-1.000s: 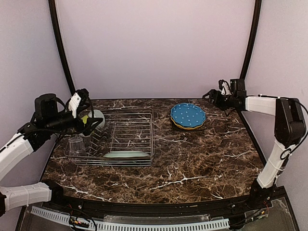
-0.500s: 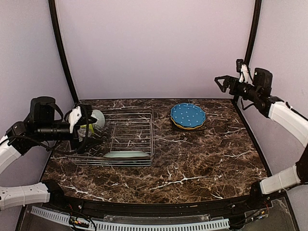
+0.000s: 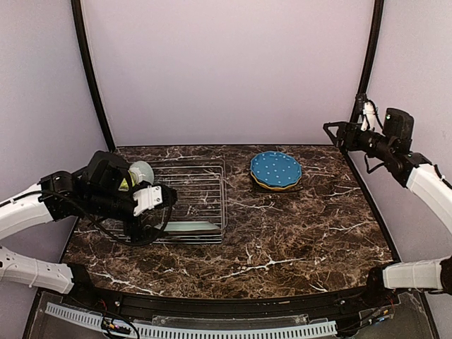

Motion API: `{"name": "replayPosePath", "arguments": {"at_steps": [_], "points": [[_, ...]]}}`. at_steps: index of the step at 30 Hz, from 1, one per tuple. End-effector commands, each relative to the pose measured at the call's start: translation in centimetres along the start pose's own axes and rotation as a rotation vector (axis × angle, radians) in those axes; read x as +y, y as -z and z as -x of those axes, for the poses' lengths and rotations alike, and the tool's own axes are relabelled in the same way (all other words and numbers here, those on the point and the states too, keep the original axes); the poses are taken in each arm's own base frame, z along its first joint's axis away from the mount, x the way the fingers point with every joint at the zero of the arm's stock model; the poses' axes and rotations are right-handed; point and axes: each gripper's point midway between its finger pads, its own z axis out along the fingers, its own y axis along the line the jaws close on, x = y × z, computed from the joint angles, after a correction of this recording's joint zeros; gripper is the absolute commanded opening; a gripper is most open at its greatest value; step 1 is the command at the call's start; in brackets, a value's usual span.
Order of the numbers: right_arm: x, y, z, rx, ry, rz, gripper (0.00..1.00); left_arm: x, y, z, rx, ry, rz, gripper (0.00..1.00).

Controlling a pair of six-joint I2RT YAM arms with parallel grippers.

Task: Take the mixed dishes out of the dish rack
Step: Grab the plate from the dish rack.

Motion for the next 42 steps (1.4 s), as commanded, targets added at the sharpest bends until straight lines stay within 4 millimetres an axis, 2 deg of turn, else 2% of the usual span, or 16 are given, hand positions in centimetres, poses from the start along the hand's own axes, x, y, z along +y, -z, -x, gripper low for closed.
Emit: {"name": "replayPosePath", "arguments": {"at_steps": [1,6,12,15,20,27,32,38,42], "points": [[1.2,0.9,-2.5,0.062,-0.039,0.061,0.99,1.1,-1.1,0.3,0.051,-0.05,0.062,0.9],[2.3,0.5,-5.1,0.143,-0.088,0.108,0.99,1.5,-3.3,0.1,0.099,-0.078,0.083,0.88],[4.1,-0.2,-6.8,0.187,-0.064,0.134,0.99,2.6,-5.0,0.6,0.098,-0.101,0.125,0.82],[5.4,-0.7,-7.5,0.205,-0.025,0.153,0.99,3.5,-5.2,0.9,0.101,-0.1,0.166,0.71],[5.8,-1.2,-8.5,0.231,-0.027,0.155,0.99,4.7,-5.1,1.9,0.042,-0.103,0.243,0.55],[6.5,-0.8,-8.5,0.222,-0.012,0.201,0.99,4.3,-6.6,1.2,0.075,-0.115,0.215,0.39],[6.6,-0.5,-8.2,0.203,0.005,0.202,0.99,4.0,-7.7,0.5,0.109,-0.118,0.192,0.19],[7.1,-0.4,-8.9,0.225,-0.002,0.236,0.99,4.4,-7.8,0.9,0.11,-0.119,0.204,0.05],[7.3,-0.1,-9.4,0.233,-0.004,0.246,0.99,5.4,-6.9,1.4,0.113,-0.118,0.246,0.01]]}}
